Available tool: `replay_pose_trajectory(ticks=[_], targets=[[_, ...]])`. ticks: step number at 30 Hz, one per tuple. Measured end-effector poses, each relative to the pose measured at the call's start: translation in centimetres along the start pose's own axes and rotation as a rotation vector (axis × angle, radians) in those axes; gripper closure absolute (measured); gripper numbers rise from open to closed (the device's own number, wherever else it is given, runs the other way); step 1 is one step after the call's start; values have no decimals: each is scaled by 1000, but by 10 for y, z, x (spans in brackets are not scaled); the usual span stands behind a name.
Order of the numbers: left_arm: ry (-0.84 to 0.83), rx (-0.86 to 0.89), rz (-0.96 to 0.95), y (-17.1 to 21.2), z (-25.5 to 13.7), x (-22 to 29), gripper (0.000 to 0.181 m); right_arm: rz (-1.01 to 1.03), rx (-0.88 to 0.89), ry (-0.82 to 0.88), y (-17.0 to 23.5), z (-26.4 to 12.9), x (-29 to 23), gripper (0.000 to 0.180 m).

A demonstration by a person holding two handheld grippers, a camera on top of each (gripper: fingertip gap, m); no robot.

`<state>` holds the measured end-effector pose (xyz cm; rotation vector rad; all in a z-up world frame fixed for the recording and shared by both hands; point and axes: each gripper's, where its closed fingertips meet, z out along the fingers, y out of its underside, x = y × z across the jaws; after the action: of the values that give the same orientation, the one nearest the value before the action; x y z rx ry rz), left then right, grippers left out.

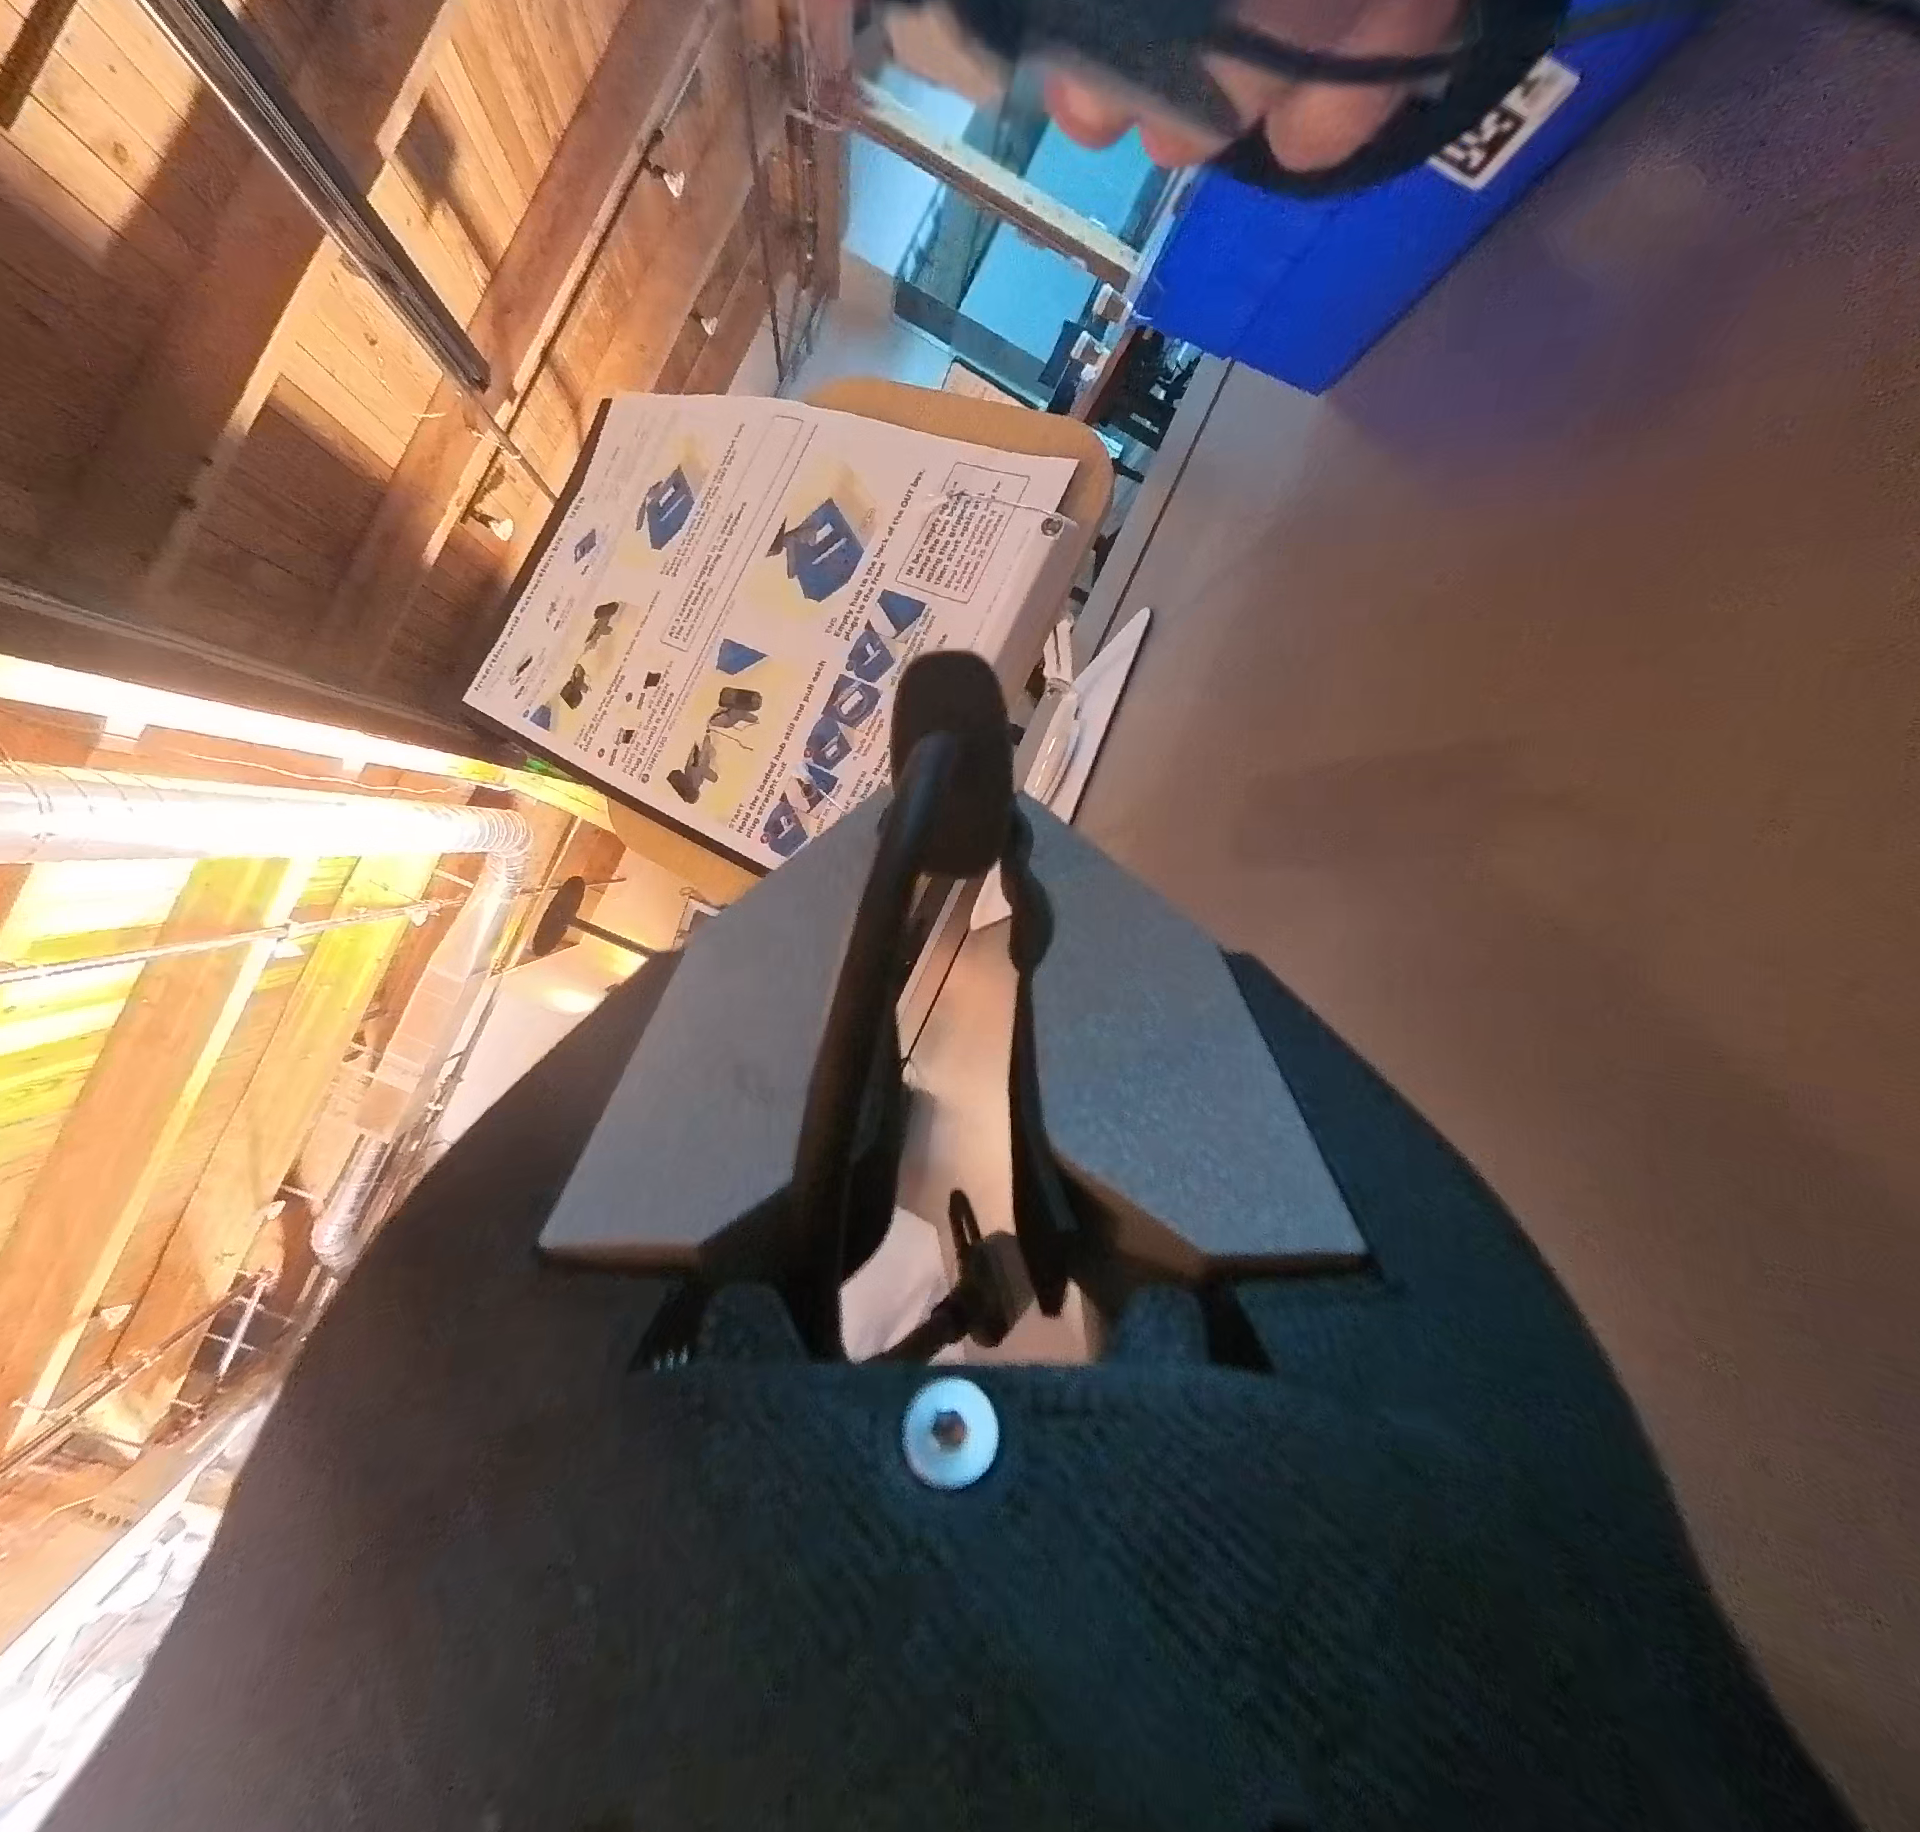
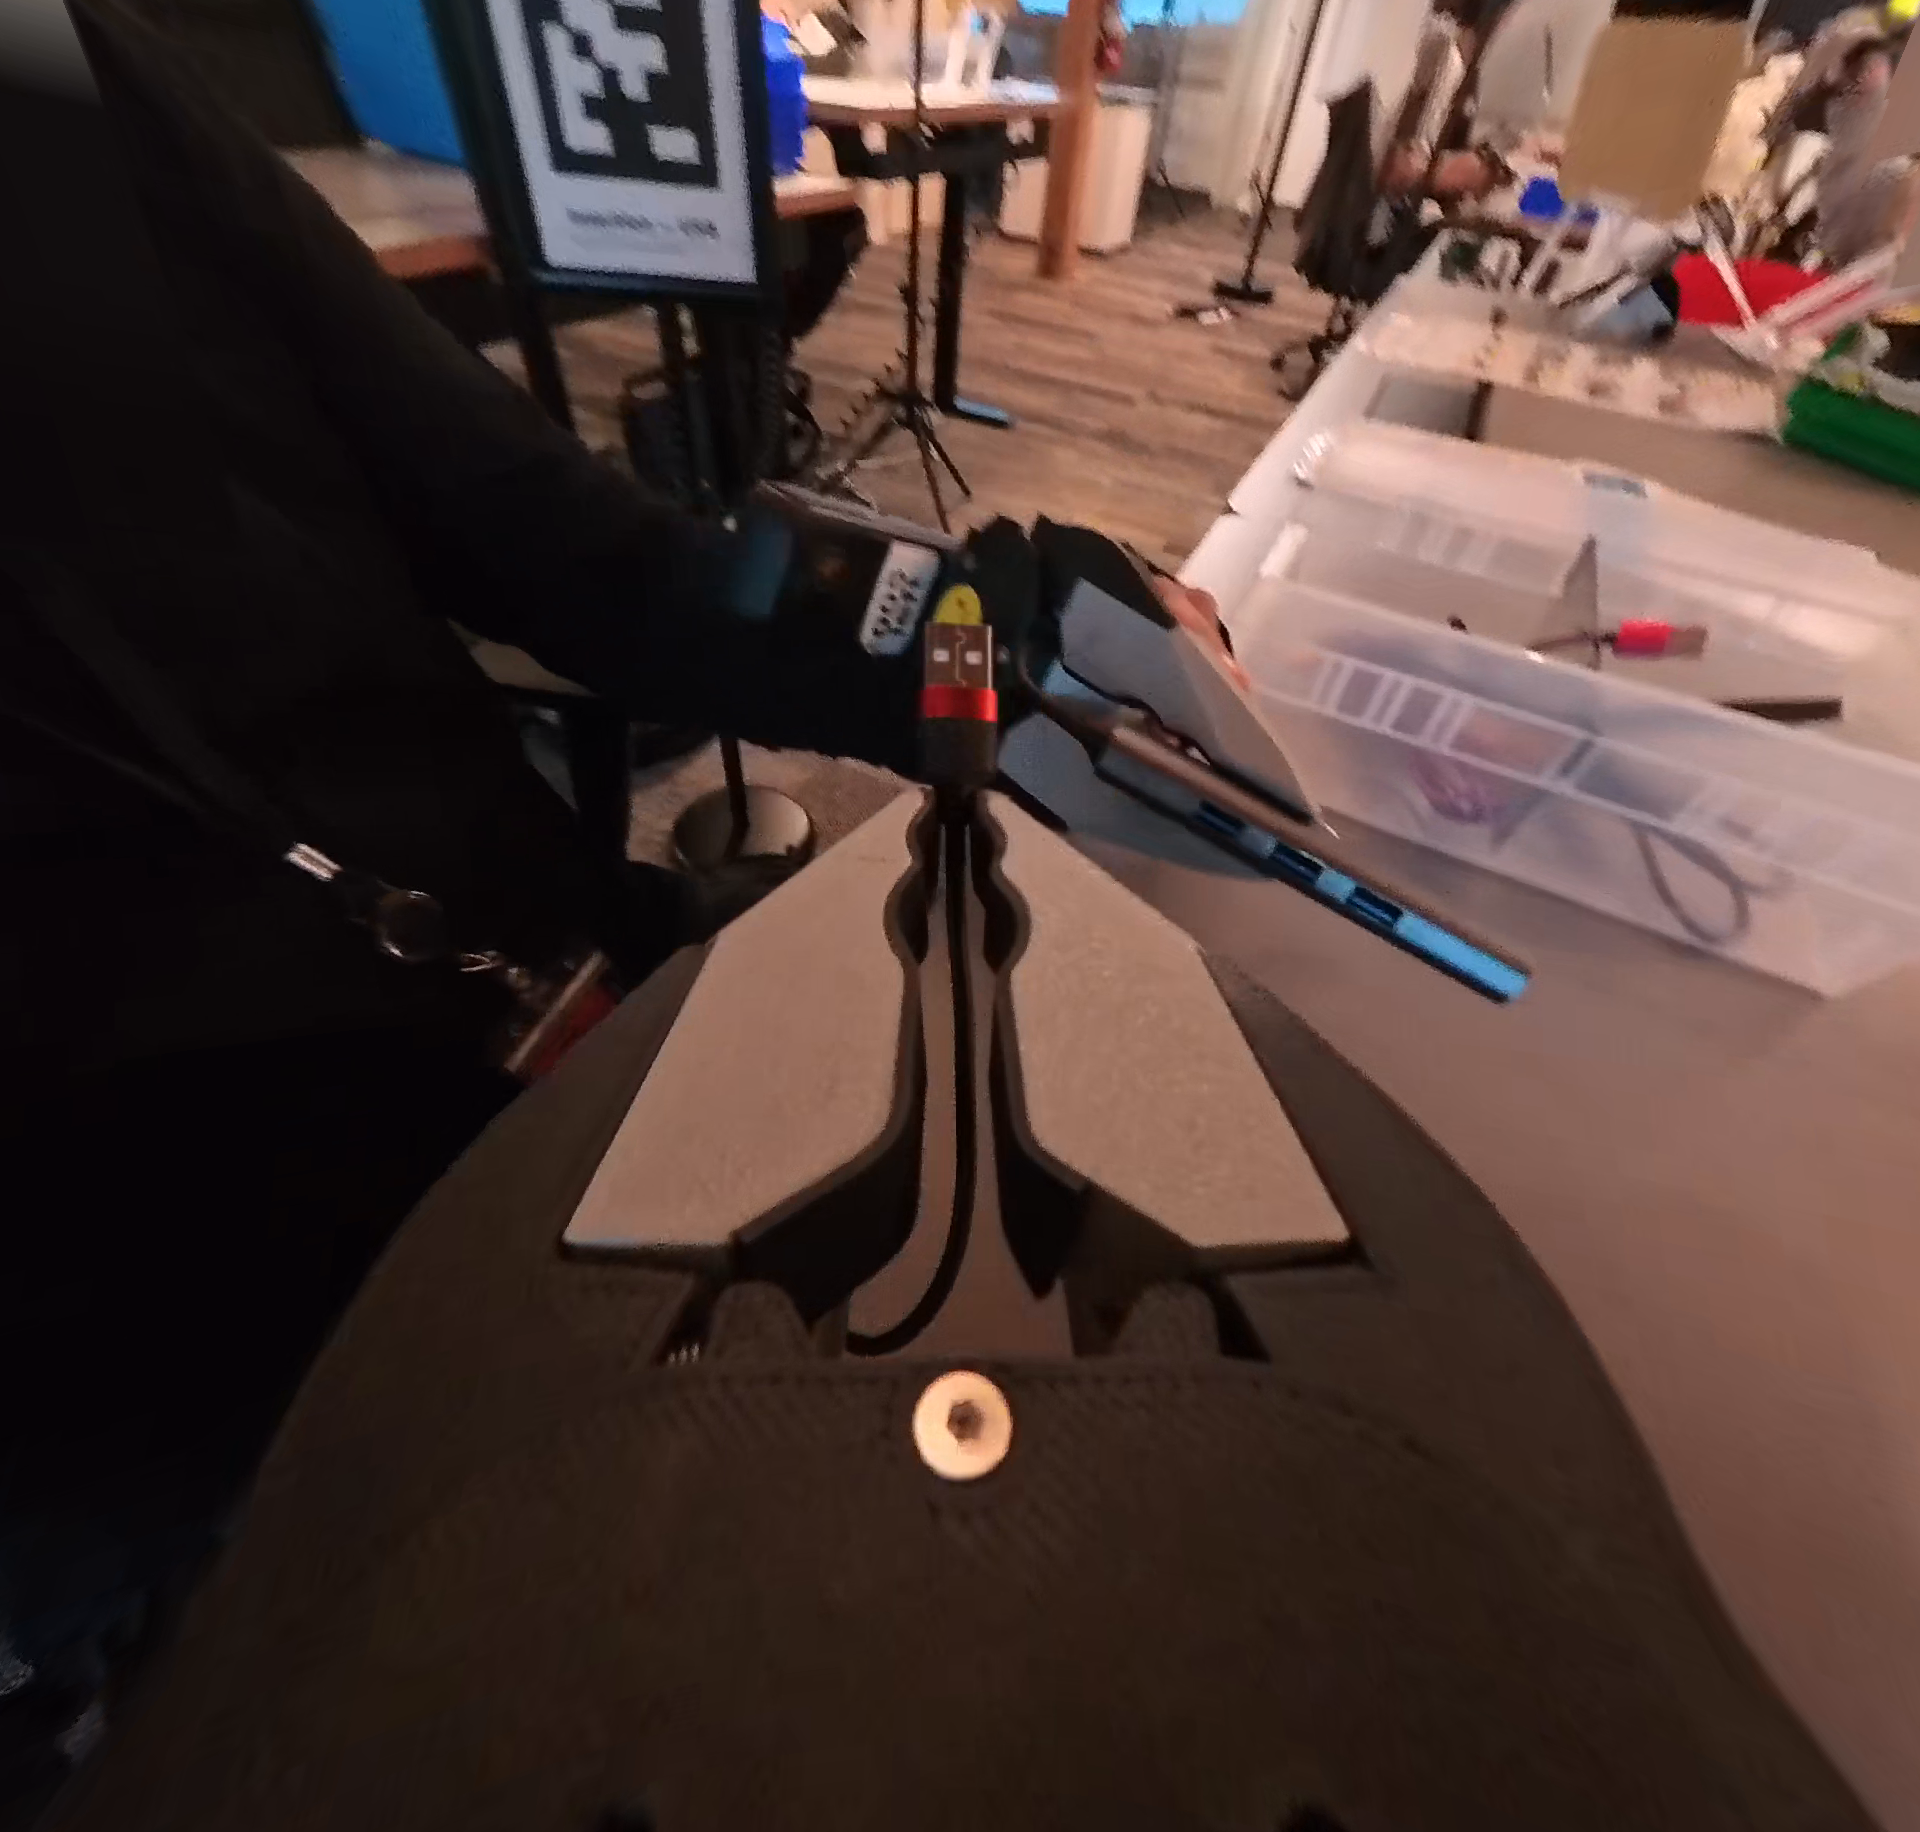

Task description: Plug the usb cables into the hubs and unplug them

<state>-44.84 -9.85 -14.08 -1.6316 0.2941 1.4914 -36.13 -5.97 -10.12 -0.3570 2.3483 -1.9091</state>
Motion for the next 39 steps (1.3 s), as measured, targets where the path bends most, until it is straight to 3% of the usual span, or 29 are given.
replay_pose_trajectory(ticks=[13,19,25,33,39], targets=[[6,-3,10,0,1,2,167,2,54,-39,-8,-4,-6,178],[26,-42,55,6,4,8,167,190,-199,186,44,5,43,178],[24,-125,303,14,9,23,167,162,-487,359,84,9,63,177],[34,-131,361,14,11,29,167,63,-746,459,104,-4,66,177],[46,-136,382,15,11,33,167,42,-785,481,105,-2,67,177]])
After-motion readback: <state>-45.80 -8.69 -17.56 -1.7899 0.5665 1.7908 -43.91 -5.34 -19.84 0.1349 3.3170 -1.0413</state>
